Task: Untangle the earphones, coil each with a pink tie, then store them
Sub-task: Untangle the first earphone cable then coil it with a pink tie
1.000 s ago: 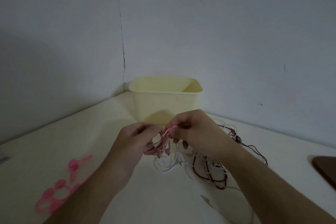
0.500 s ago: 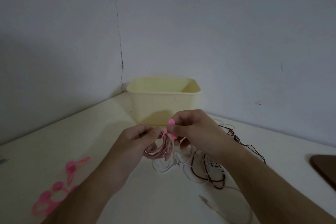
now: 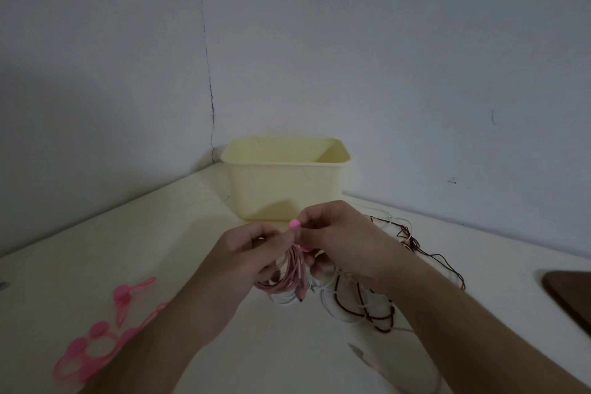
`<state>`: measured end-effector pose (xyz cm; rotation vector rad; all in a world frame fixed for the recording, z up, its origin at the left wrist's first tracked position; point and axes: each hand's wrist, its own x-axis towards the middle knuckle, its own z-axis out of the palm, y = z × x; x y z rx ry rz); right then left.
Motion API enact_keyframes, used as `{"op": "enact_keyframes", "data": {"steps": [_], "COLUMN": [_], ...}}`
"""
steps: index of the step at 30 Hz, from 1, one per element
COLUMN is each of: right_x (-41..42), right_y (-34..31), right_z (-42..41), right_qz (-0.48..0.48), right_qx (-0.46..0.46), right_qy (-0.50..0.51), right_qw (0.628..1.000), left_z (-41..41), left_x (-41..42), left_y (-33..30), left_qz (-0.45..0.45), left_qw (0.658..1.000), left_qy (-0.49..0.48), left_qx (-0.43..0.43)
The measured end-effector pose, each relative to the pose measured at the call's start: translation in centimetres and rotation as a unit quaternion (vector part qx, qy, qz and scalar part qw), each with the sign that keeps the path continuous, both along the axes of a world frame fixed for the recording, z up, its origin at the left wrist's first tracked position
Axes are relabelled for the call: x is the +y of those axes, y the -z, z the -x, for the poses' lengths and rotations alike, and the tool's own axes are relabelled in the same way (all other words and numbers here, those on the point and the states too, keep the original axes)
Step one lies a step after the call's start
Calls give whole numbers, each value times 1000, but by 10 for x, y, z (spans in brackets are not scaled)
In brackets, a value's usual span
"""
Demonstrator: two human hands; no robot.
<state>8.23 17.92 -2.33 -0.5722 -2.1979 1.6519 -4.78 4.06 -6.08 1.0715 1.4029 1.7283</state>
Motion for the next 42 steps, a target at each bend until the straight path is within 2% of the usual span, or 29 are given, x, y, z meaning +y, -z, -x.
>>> {"op": "enact_keyframes", "data": {"steps": [3,11,14,21,23,27,33,35,37,40,42], "right_x": [1,0,-4,-2,-3,-16,-38,-42,-43,-45,-47], "right_y": [-1,-8,-10,-17,-22,-28,-18,-15,-9,-1,3], "right_z": [-2,-7,-5,-5,-6,-5,4,6,9,13,17], "right_qz": [-9,-40,-34,-72,-43,78,71,38,-50,-220,-257], "right_qx": [-15,-83,-93,-116,-105,-63,-60,-50,-52,-66,-58], "right_qy": [-1,-39,-44,19,32,23,39,58,89,158,190], "right_qw": [1000,995,994,990,993,995,995,996,993,960,946], "left_z": [-3,-3,-4,-5,-8,-7,-3,-1,-1,-4,-6], "left_x": [-1,1,0,4,5,4,2,2,2,3,3], "left_y": [-1,-1,-3,0,0,0,-1,0,1,1,1], "left_qz": [16,28,35,31,32,7,-21,-29,-29,-32,-31], "left_qw": [1000,991,988,986,987,987,987,987,988,989,990], "left_qy": [1,-115,-130,-150,-144,-155,-151,-143,-137,-123,-120], "left_qx": [27,57,70,61,62,37,-41,-62,-69,-71,-64]}}
